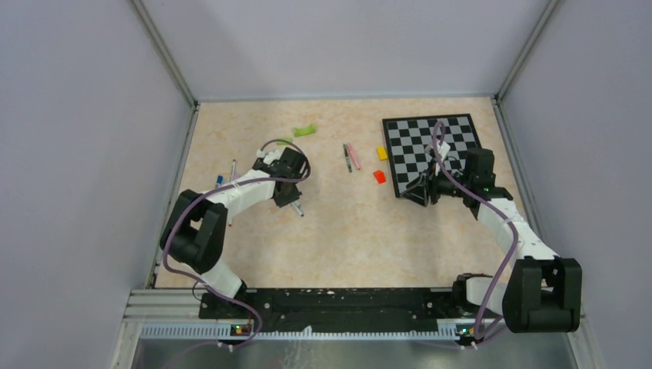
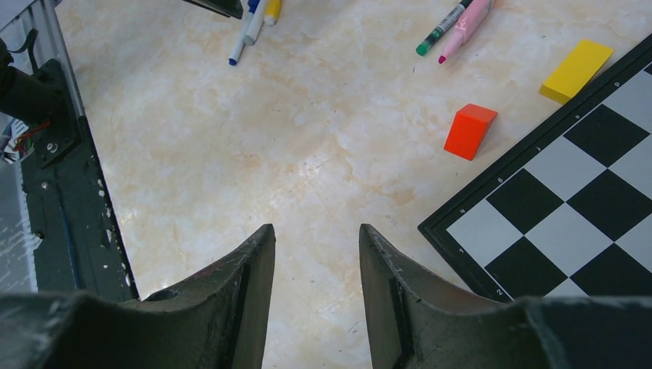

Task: Open the pen caps
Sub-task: Pick up the pen from the center of the board.

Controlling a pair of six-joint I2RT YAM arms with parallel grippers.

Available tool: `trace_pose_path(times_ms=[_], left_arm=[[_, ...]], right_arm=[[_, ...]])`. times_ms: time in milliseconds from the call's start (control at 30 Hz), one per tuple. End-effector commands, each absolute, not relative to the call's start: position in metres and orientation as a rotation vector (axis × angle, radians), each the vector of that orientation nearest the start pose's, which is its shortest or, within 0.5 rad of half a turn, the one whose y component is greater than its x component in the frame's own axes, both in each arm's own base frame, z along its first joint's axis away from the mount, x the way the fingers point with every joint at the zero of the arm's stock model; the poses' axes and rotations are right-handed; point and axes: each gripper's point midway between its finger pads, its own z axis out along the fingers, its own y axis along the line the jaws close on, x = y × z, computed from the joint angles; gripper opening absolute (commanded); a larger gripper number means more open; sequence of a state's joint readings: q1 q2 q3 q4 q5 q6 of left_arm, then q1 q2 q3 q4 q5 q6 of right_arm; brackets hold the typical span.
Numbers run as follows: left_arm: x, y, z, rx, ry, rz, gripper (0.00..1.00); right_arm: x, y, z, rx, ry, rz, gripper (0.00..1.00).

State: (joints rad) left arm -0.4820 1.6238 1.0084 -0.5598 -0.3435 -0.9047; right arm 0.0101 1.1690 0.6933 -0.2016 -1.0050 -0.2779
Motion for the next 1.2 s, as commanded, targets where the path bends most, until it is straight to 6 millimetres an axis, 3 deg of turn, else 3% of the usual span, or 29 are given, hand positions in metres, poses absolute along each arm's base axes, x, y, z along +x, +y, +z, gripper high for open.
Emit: trace_pose_path(times_ms=[0, 333, 700, 933, 1067, 1167], left_arm=[[0.33, -0.141, 0.048, -0.601, 2.53, -0.037, 0.26], [0.33, -0.143, 0.037, -0.583, 2.561, -0.035, 0.27], [0.317, -0.136, 0.021, -0.615, 2.604, 0.015, 0.23], [0.304, -0.119, 0.017, -0.671, 2.592, 0.083, 0.14], [0.301, -0.115, 0.025, -0.675, 2.57, 0.06, 0.08], [0.303, -0.114, 0.053, -0.652, 2.498, 0.0, 0.05]], right_arm=[[0.277, 0.146, 0.16, -0.825, 1.822, 0.947, 0.43], [0.281, 0.138, 0.157, -0.795, 1.837, 0.935, 0.43], [0.28, 0.139, 0.156, -0.797, 1.839, 0.946, 0.43], [0.279, 0.139, 0.159, -0.799, 1.829, 0.958, 0.43], [0.274, 0.142, 0.166, -0.81, 1.802, 0.988, 0.43], [0.268, 0.145, 0.174, -0.839, 1.764, 1.017, 0.44]])
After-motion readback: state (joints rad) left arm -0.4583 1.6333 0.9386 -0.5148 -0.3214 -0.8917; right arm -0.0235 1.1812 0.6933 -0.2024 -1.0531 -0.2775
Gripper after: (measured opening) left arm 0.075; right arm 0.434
